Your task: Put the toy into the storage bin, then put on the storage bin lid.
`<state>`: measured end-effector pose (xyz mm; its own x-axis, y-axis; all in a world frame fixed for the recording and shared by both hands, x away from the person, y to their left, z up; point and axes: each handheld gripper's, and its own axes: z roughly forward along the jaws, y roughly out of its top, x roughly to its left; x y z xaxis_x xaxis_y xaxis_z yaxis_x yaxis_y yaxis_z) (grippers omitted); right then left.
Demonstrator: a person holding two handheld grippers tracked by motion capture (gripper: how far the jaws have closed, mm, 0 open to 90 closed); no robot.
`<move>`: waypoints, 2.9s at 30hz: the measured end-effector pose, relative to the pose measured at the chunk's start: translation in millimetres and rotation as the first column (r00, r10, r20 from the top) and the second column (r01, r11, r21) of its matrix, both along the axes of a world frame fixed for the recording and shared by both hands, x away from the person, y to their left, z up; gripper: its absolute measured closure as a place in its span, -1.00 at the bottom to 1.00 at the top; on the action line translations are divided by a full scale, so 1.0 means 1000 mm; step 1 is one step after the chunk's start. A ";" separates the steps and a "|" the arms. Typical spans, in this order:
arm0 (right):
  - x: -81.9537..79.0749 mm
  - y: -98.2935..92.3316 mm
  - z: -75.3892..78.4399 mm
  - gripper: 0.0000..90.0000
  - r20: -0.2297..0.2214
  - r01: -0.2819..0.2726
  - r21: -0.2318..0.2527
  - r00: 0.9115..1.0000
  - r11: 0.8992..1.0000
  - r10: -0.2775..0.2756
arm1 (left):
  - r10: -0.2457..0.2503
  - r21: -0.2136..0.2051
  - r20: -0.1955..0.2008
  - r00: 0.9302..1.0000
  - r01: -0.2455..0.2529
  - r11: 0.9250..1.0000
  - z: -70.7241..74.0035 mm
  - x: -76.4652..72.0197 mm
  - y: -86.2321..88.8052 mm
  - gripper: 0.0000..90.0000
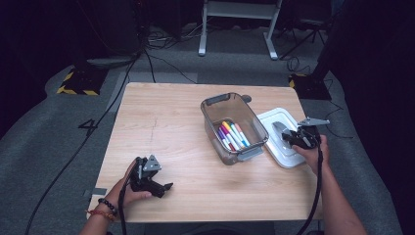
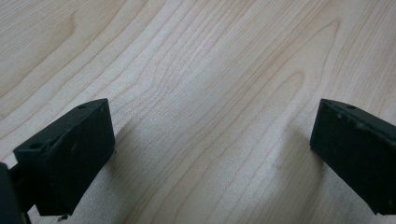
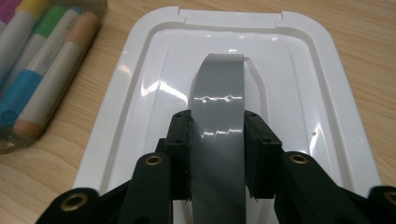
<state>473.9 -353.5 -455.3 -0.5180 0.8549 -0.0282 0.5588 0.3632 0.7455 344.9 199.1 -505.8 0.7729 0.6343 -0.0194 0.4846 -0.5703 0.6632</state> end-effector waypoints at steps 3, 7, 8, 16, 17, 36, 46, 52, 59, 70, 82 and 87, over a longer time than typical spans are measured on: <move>-0.001 0.000 0.002 0.50 0.005 0.001 0.000 1.000 1.000 -0.001 | 0.000 0.000 0.000 1.000 0.000 1.000 0.000 0.000 0.000 -1.00; -0.002 -0.001 0.005 0.50 0.010 -0.004 0.002 1.000 1.000 0.004 | 0.000 0.000 0.000 1.000 0.000 1.000 0.000 0.000 0.000 -1.00; -0.002 -0.001 0.006 0.50 0.013 -0.005 0.007 1.000 1.000 0.005 | 0.000 0.000 0.000 1.000 0.000 1.000 0.000 0.000 0.000 -1.00; -0.004 -0.005 0.016 0.50 0.043 0.000 0.017 0.999 1.000 -0.001 | -0.003 0.001 -0.002 1.000 0.003 1.000 0.000 0.000 0.000 -1.00; -0.004 -0.006 0.018 0.50 0.044 0.003 0.020 0.999 1.000 -0.004 | -0.004 0.000 -0.001 1.000 0.004 1.000 0.000 0.000 0.000 -1.00; -0.008 -0.015 0.071 0.50 0.133 0.019 0.054 0.991 0.998 -0.026 | 0.005 0.002 0.000 1.000 -0.005 1.000 0.000 0.000 -0.001 -0.99; -0.009 -0.005 0.099 0.50 0.166 0.000 0.046 0.986 0.999 -0.007 | 0.006 0.002 0.000 1.000 -0.006 1.000 0.000 0.000 -0.001 -0.99; -0.009 0.008 0.114 0.50 0.183 -0.028 0.045 0.983 0.999 0.019 | 0.009 0.004 0.001 1.000 -0.009 1.000 0.000 -0.001 -0.001 -0.99; -0.006 0.021 0.125 0.50 0.185 -0.048 0.043 0.982 0.998 0.039 | 0.009 0.003 0.001 1.000 -0.009 1.000 0.000 -0.001 -0.001 -0.99; -0.001 0.054 0.129 0.50 0.157 -0.093 0.039 0.984 0.995 0.085 | 0.010 0.003 0.001 1.000 -0.010 1.000 0.000 -0.001 -0.001 -0.99; 0.010 0.105 0.121 0.50 0.095 -0.159 0.004 0.983 0.987 0.158 | 0.009 0.003 0.002 1.000 -0.009 1.000 0.000 -0.001 -0.001 -0.99; 0.016 0.126 0.115 0.50 0.079 -0.173 -0.014 0.982 0.985 0.174 | 0.010 0.004 0.002 1.000 -0.010 1.000 0.000 -0.001 -0.001 -0.99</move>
<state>489.7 -227.7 -340.8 -0.6544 0.7518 -0.0807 0.4260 0.4547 0.7822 344.2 198.5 -505.6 0.7665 0.6420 -0.0152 0.4887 -0.5678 0.6623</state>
